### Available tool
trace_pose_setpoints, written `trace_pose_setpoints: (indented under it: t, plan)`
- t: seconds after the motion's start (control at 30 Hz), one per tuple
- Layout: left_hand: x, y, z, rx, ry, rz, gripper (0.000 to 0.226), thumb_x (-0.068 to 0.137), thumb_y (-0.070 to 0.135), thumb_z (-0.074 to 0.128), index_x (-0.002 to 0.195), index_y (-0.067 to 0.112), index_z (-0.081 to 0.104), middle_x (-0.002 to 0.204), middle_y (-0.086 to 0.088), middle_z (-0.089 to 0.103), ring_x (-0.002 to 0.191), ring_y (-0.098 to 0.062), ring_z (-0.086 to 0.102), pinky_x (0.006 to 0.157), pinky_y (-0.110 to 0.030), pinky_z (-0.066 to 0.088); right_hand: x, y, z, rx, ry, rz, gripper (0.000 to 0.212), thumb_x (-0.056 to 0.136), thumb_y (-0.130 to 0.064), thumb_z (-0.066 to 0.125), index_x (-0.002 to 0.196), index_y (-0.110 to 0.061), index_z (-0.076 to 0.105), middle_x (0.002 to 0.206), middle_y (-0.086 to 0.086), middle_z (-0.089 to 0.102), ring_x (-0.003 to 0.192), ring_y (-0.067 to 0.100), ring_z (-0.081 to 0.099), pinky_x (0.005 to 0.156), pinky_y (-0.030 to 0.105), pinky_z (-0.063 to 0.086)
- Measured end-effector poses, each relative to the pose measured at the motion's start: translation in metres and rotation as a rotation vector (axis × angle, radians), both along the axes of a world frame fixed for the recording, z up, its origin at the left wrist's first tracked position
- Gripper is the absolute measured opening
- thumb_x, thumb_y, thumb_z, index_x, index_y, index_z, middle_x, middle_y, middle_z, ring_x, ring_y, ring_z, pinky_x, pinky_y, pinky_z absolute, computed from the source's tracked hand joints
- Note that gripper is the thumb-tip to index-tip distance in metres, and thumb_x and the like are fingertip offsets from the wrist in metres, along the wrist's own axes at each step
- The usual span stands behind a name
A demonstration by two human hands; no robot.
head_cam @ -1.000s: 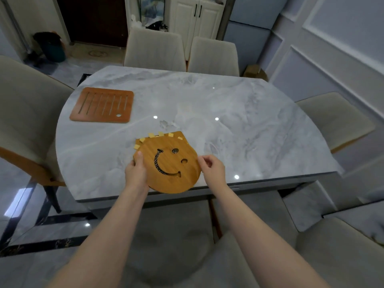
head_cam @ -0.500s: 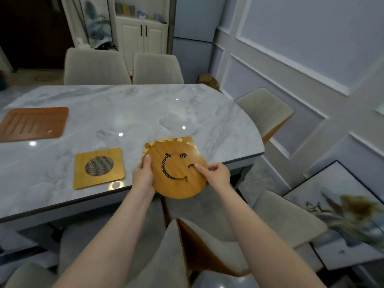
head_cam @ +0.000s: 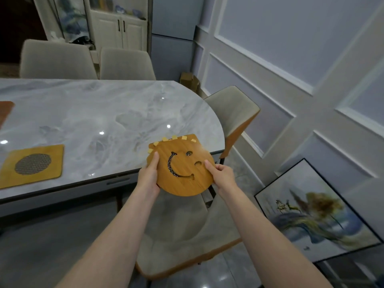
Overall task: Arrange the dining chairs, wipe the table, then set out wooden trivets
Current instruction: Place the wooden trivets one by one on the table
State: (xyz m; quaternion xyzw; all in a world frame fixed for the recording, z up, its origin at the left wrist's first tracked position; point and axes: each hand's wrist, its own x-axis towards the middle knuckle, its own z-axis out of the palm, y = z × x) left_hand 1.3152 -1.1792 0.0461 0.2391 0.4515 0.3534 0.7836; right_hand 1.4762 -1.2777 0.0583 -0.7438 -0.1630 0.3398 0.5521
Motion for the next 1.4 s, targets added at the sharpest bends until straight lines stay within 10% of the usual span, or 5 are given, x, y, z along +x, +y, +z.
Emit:
trace_pose_setpoints:
  t: [0.33, 0.73, 1.1, 1.23, 1.4]
  plan:
    - [0.046, 0.059, -0.017, -0.046, 0.070, 0.061, 0.046, 0.088, 0.029, 0.065, 0.129, 0.011, 0.052, 0.118, -0.010, 0.062, 0.098, -0.027, 0.060, 0.069, -0.038, 0.050, 0.061, 0.051, 0.001, 0.184, 0.378, 0.042, 0.020, 0.102, -0.016, 0.042, 0.104, -0.005, 0.059, 0.104, 0.013, 0.065, 0.091, 0.021, 0.066, 0.075, 0.031, 0.055]
    - [0.046, 0.126, -0.030, -0.123, 0.056, 0.150, 0.048, 0.085, 0.036, 0.067, 0.126, 0.015, 0.054, 0.108, -0.008, 0.066, 0.096, -0.028, 0.062, 0.070, -0.042, 0.052, 0.085, 0.156, -0.018, 0.010, 0.371, 0.162, 0.023, 0.092, -0.007, 0.060, 0.111, 0.006, 0.062, 0.093, 0.012, 0.069, 0.080, 0.018, 0.067, 0.055, 0.021, 0.055]
    - [0.010, 0.142, -0.058, -0.210, 0.100, 0.548, 0.045, 0.092, 0.034, 0.058, 0.131, 0.012, 0.049, 0.124, -0.009, 0.059, 0.106, -0.027, 0.057, 0.085, -0.045, 0.048, 0.099, 0.237, -0.067, -0.014, 0.459, 0.196, 0.018, 0.096, -0.001, 0.051, 0.113, 0.006, 0.055, 0.117, 0.023, 0.060, 0.078, 0.019, 0.062, 0.085, 0.035, 0.050]
    - [0.006, 0.148, -0.066, -0.207, 0.106, 0.581, 0.049, 0.092, 0.038, 0.056, 0.134, 0.015, 0.046, 0.129, -0.011, 0.057, 0.106, -0.027, 0.056, 0.081, -0.045, 0.048, 0.086, 0.240, -0.100, -0.064, 0.498, 0.158, 0.032, 0.097, -0.002, 0.049, 0.127, 0.009, 0.049, 0.099, 0.016, 0.063, 0.082, 0.020, 0.062, 0.091, 0.037, 0.049]
    - [0.005, 0.158, -0.075, -0.193, 0.123, 0.588, 0.049, 0.092, 0.038, 0.057, 0.133, 0.013, 0.047, 0.126, -0.010, 0.059, 0.094, -0.024, 0.058, 0.069, -0.039, 0.049, 0.076, 0.242, -0.131, -0.078, 0.522, 0.076, 0.028, 0.097, -0.003, 0.049, 0.124, 0.008, 0.053, 0.124, 0.021, 0.058, 0.101, 0.026, 0.059, 0.091, 0.035, 0.048]
